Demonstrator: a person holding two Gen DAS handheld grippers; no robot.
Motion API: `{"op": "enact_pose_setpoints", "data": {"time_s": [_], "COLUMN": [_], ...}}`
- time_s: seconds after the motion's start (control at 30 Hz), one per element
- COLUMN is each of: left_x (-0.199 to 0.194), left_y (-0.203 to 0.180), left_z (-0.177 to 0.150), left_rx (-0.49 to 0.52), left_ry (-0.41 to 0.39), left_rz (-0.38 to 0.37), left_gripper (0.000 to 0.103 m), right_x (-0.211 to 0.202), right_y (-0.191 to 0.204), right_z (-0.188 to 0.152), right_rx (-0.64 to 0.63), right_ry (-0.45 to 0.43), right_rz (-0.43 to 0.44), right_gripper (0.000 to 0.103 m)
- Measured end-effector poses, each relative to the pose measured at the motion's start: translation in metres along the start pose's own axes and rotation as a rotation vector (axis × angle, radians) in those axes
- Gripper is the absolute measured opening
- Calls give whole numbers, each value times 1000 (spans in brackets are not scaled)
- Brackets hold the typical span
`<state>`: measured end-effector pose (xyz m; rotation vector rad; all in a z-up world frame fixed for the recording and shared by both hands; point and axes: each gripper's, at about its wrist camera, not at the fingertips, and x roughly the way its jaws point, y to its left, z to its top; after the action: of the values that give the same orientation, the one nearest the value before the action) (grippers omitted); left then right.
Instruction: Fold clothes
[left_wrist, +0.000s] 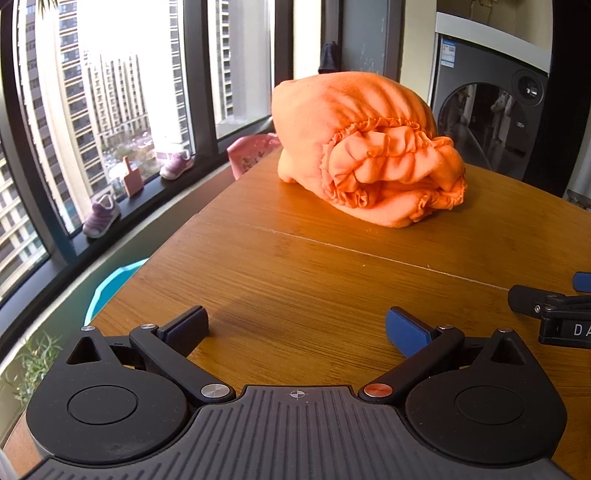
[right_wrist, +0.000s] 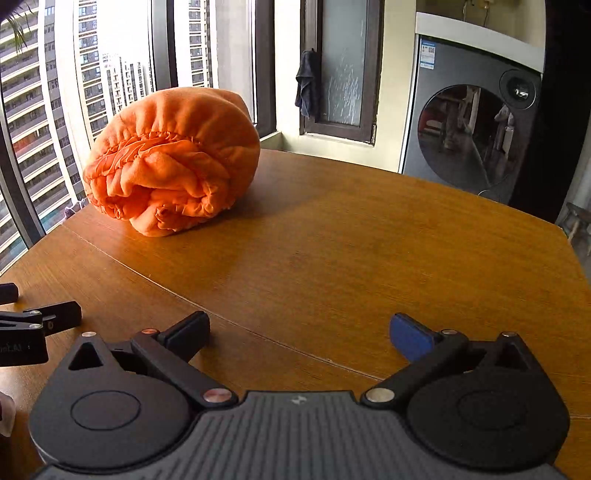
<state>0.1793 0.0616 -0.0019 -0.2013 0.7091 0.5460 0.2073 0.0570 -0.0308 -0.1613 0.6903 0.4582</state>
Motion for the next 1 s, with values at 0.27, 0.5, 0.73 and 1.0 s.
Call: {"op": "enact_pose_setpoints", "data": {"time_s": [0.27,0.5,0.73,1.0], "left_x": [3,3,3,2], "left_y": [0,0,0,-2], "left_z": [2,2,1,1], "left_rx": [-1,-2,-2,-1], "left_ry": [0,0,-1,0], "left_rz": [0,0,0,2], "left_gripper": [103,103,103,103], "right_x": [-2,-3,0,2], "right_y": [0,0,3,5], "right_z": [-1,0,2,3], "right_rx": [12,12,10,11], "right_ry": [-7,-7,-7,-6], "right_rz": [-10,-10,-13,-13], "right_gripper": [103,103,103,103]}}
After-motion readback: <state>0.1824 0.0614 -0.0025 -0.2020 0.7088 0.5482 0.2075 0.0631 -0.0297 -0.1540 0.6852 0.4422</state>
